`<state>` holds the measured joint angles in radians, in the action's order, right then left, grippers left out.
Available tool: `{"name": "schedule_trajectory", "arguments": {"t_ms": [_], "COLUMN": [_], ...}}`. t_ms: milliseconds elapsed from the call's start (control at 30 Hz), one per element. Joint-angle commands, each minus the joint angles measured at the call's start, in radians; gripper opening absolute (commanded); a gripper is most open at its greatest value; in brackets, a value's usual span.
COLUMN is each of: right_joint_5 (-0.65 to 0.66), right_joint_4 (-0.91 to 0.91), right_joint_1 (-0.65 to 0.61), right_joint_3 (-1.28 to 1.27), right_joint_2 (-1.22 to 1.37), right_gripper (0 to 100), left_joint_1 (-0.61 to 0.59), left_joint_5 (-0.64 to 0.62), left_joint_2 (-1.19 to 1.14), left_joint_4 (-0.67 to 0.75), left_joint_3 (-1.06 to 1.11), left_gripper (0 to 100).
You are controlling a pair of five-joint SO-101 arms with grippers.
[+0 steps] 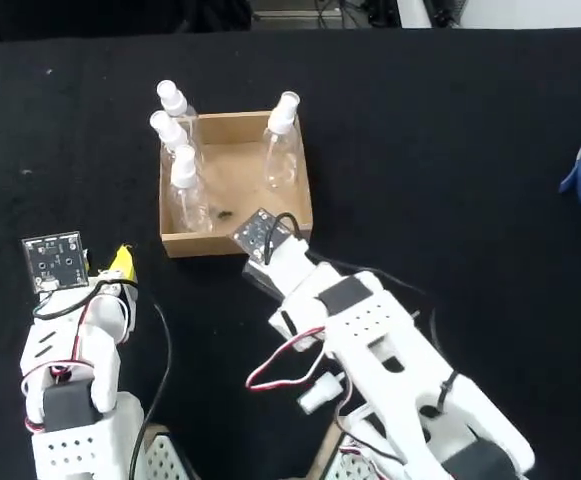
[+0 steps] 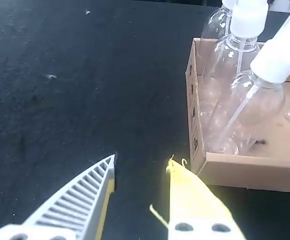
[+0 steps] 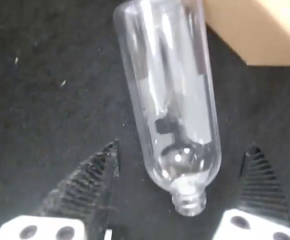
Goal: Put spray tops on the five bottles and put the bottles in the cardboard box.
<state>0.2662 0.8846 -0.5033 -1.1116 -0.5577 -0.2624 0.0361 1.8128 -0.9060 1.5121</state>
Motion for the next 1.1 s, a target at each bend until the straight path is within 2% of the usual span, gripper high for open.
{"name": "schedule_trajectory", "arguments": {"t_ms": [0,133,167,267,433,600,700,800,900,1000,1067], "right_joint_5": [0.0,0.008,0.009,0.023,0.069,0.04,0.023,0.021,0.014,0.014,0.014], "right_joint_4": [-0.049,-0.049,-0.049,-0.041,-0.04,-0.049,-0.048,-0.046,-0.04,-0.006,0.075], "right_joint_1": [-0.015,-0.017,-0.018,-0.02,-0.104,-0.269,-0.307,-0.342,-0.351,-0.347,-0.347], "right_joint_3": [0.024,0.028,0.028,0.016,0.022,0.051,0.091,0.101,0.099,0.113,0.162], "right_joint_2": [0.018,0.016,0.016,0.016,0.005,-0.068,-0.085,-0.085,-0.085,-0.094,-0.094], "right_gripper": [25.5,2.1,0.8,2.0,1.1,1.6,1.6,7.6,20.5,30.9,33.9], "left_joint_1": [-0.008,-0.008,-0.008,-0.01,-0.01,-0.008,-0.024,-0.059,-0.056,-0.015,0.022], "left_joint_5": [-0.009,-0.009,-0.006,0.0,0.023,0.258,0.33,0.336,0.347,0.407,0.434], "left_joint_2": [0.012,0.012,0.012,0.012,0.012,0.009,0.009,0.009,0.006,0.005,0.005], "left_joint_4": [0.023,0.021,0.021,0.015,-0.124,-0.311,-0.41,-0.436,-0.437,-0.44,-0.46], "left_joint_3": [-0.024,-0.031,-0.033,-0.056,-0.196,-0.314,-0.331,-0.329,-0.328,-0.328,-0.328], "left_gripper": [3,3,3,3,3,3,3,3,3,3,3]}}
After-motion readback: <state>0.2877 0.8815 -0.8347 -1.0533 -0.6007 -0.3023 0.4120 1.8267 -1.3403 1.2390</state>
